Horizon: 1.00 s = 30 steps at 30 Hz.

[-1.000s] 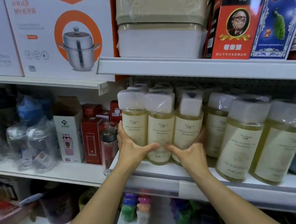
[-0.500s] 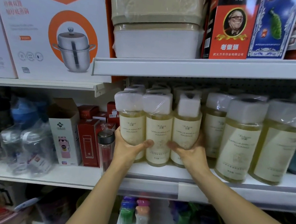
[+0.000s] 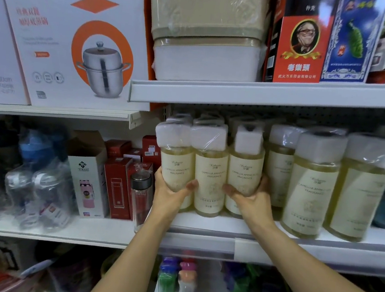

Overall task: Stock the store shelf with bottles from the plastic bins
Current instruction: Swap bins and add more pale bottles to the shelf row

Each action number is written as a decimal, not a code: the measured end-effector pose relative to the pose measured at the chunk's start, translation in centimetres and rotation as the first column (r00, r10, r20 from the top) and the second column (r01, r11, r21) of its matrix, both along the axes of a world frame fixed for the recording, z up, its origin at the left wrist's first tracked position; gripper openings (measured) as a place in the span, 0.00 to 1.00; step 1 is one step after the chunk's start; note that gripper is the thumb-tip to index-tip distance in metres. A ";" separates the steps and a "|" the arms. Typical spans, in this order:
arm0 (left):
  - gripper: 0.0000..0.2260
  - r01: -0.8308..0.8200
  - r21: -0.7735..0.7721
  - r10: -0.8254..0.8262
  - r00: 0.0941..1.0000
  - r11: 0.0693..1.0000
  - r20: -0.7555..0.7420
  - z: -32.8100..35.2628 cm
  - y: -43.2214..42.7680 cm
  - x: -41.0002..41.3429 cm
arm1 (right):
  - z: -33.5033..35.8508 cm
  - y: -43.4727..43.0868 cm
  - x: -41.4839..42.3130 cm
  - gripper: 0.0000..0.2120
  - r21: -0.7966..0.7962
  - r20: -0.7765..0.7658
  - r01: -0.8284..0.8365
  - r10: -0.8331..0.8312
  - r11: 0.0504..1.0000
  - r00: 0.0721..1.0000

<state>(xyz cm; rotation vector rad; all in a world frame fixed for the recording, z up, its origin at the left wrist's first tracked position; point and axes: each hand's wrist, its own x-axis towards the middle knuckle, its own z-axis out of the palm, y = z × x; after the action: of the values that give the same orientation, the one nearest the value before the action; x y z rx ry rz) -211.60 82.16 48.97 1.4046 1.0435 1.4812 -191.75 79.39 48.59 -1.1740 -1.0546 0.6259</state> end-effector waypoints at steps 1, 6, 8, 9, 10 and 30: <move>0.45 0.001 0.000 -0.001 1.000 1.000 -0.001 0.0 0.0 0.0 | 0.2 -0.1 0.0 0.40 -0.007 -0.014 -0.001 0.001 1.000 1.000; 0.44 0.020 0.012 -0.020 1.000 1.000 -0.004 -0.1 0.2 -0.2 | 0.5 0.0 0.3 0.44 -0.025 -0.043 -0.026 0.025 0.999 0.999; 0.44 0.009 0.015 -0.009 1.000 1.000 0.006 -0.1 0.2 -0.2 | 0.5 0.1 0.4 0.43 -0.029 -0.065 -0.039 0.037 0.999 0.997; 0.44 0.003 0.017 -0.003 1.000 1.000 0.008 0.0 0.2 -0.1 | 0.5 0.1 0.4 0.41 -0.029 -0.073 -0.045 0.042 0.999 0.996; 0.44 -0.001 0.018 0.001 1.000 1.000 0.007 0.0 0.1 -0.1 | 0.5 0.0 0.4 0.39 -0.029 -0.080 -0.052 0.050 0.998 0.996; 0.38 0.037 -0.039 -0.037 0.999 0.999 0.000 -0.2 0.0 -0.3 | 0.2 -0.3 0.3 0.35 -0.056 -0.026 -0.021 0.020 0.998 0.999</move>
<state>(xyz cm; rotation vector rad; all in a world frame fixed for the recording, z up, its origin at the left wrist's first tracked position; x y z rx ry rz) -211.85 82.19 48.74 1.3902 1.0363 1.4262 -191.41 79.12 48.83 -1.2021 -1.0343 0.6886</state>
